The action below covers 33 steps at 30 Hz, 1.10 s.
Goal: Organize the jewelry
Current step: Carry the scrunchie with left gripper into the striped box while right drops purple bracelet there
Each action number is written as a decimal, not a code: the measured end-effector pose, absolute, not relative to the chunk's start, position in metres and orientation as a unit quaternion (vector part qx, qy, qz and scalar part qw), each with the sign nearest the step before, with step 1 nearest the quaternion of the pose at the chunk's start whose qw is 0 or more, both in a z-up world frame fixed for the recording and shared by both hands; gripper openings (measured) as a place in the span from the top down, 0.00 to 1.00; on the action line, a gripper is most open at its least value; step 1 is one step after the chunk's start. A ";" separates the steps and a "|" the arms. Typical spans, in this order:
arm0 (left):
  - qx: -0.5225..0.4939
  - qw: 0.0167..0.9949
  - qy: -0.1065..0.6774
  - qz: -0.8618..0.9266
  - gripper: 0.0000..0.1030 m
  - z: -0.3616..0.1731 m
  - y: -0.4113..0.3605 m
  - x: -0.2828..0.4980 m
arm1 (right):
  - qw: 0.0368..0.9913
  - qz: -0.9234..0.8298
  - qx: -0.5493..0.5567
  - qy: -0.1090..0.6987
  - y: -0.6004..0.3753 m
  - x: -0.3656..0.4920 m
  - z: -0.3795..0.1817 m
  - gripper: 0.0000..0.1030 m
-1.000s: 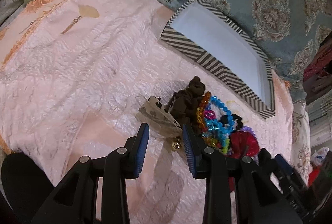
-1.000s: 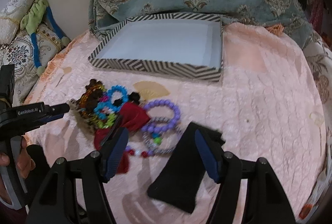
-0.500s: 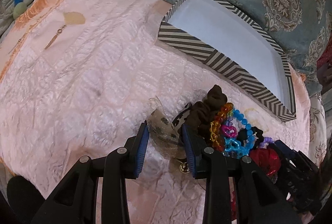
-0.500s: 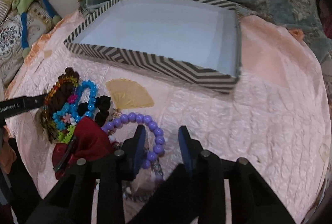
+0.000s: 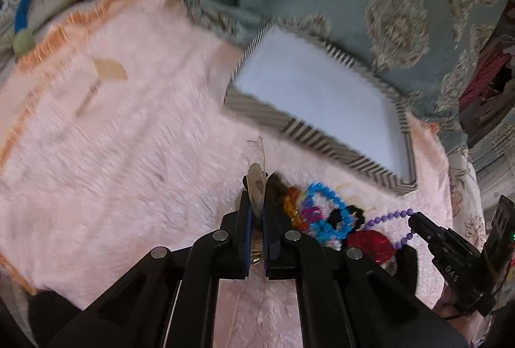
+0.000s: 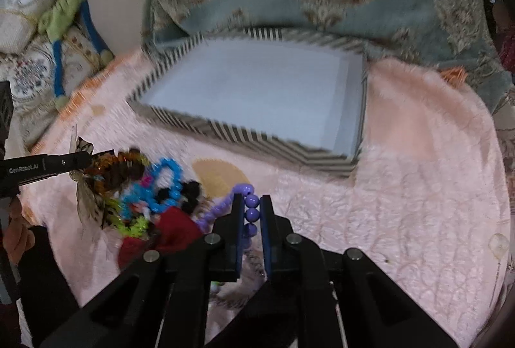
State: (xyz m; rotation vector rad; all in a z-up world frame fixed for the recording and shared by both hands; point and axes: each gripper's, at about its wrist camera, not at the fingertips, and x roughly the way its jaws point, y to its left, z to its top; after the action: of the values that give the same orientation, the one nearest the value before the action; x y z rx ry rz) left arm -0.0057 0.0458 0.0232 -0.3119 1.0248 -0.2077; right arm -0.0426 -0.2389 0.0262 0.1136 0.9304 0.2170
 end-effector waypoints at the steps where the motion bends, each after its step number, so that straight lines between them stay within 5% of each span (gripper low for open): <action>1: -0.145 0.859 0.481 -0.099 1.00 0.030 0.048 -0.008 | 0.889 0.107 0.059 0.442 -0.239 -0.045 0.032 0.91; 15: -0.137 0.888 0.423 -0.116 1.00 0.094 0.054 -0.008 | 0.903 0.124 0.074 0.404 -0.244 -0.051 0.083 0.91; 33: -0.152 0.882 0.430 -0.121 1.00 0.070 0.012 0.123 | 0.896 0.081 0.122 0.420 -0.270 0.052 0.057 0.91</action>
State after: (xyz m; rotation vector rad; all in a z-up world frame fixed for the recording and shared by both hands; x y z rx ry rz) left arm 0.1234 0.0125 0.0700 -0.3157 0.8947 -0.2522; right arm 0.0523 -0.2699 0.0570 0.2519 0.8711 0.1676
